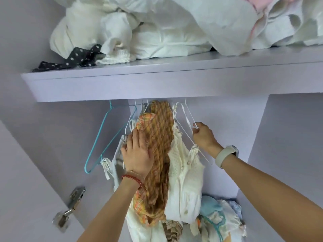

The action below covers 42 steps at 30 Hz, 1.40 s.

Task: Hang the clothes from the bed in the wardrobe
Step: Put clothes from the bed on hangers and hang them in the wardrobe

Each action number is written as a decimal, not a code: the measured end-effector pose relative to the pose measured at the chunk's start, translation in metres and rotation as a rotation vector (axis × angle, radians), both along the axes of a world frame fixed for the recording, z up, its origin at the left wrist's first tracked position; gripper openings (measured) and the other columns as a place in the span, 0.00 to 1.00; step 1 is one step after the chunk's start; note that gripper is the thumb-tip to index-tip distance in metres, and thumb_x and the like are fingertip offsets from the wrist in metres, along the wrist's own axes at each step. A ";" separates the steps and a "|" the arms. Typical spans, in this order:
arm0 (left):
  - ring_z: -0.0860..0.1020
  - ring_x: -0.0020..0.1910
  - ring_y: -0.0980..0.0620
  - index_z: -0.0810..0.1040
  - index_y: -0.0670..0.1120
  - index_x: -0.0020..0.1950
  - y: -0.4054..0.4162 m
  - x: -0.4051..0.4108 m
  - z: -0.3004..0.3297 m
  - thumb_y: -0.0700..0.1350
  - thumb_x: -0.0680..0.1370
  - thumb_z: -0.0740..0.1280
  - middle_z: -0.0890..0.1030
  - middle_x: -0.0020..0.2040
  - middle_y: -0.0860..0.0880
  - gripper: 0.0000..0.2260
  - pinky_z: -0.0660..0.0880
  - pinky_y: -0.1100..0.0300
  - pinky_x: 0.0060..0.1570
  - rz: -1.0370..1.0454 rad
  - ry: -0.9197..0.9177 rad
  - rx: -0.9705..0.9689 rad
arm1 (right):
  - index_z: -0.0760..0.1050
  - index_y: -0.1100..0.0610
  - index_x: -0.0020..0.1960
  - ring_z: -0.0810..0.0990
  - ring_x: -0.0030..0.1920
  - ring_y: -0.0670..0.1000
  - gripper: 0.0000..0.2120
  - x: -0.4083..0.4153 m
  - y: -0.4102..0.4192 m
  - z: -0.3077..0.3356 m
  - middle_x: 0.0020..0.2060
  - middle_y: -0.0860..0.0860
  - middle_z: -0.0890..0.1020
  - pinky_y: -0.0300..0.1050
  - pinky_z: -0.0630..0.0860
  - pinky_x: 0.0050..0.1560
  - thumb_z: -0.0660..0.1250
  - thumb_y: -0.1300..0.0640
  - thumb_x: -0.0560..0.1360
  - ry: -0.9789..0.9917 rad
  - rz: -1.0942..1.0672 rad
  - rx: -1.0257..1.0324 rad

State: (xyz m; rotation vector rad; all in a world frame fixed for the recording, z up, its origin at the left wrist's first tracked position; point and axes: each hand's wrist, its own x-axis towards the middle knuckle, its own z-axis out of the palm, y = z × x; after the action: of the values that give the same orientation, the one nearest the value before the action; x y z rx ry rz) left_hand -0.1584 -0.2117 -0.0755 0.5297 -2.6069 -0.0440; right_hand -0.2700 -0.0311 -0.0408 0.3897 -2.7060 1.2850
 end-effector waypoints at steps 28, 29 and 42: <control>0.48 0.75 0.47 0.58 0.48 0.74 0.179 0.012 -0.038 0.50 0.80 0.58 0.57 0.75 0.49 0.23 0.43 0.45 0.71 -0.984 -0.009 0.178 | 0.59 0.48 0.25 0.60 0.22 0.48 0.21 0.240 0.241 -0.089 0.19 0.46 0.61 0.39 0.59 0.26 0.61 0.49 0.74 0.319 -0.532 0.260; 0.53 0.75 0.46 0.64 0.48 0.71 0.190 0.015 -0.037 0.49 0.79 0.59 0.64 0.73 0.48 0.20 0.43 0.44 0.71 -1.039 -0.005 0.184 | 0.64 0.52 0.25 0.59 0.21 0.46 0.20 0.255 0.250 -0.085 0.19 0.46 0.61 0.39 0.60 0.26 0.59 0.46 0.73 0.340 -0.558 0.277; 0.74 0.22 0.48 0.80 0.48 0.37 0.289 0.136 -0.034 0.53 0.76 0.58 0.77 0.24 0.51 0.16 0.67 0.61 0.22 -1.585 0.165 0.285 | 0.77 0.64 0.37 0.74 0.21 0.55 0.32 0.453 0.307 -0.091 0.21 0.54 0.74 0.47 0.72 0.21 0.48 0.39 0.78 0.510 -1.152 0.462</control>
State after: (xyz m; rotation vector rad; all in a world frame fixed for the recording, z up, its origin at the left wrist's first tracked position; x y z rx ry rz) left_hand -0.0227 0.0774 -0.1092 -1.4317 -2.1657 -0.8824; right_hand 0.1828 0.2764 -0.1318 -0.6483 -2.0844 0.1932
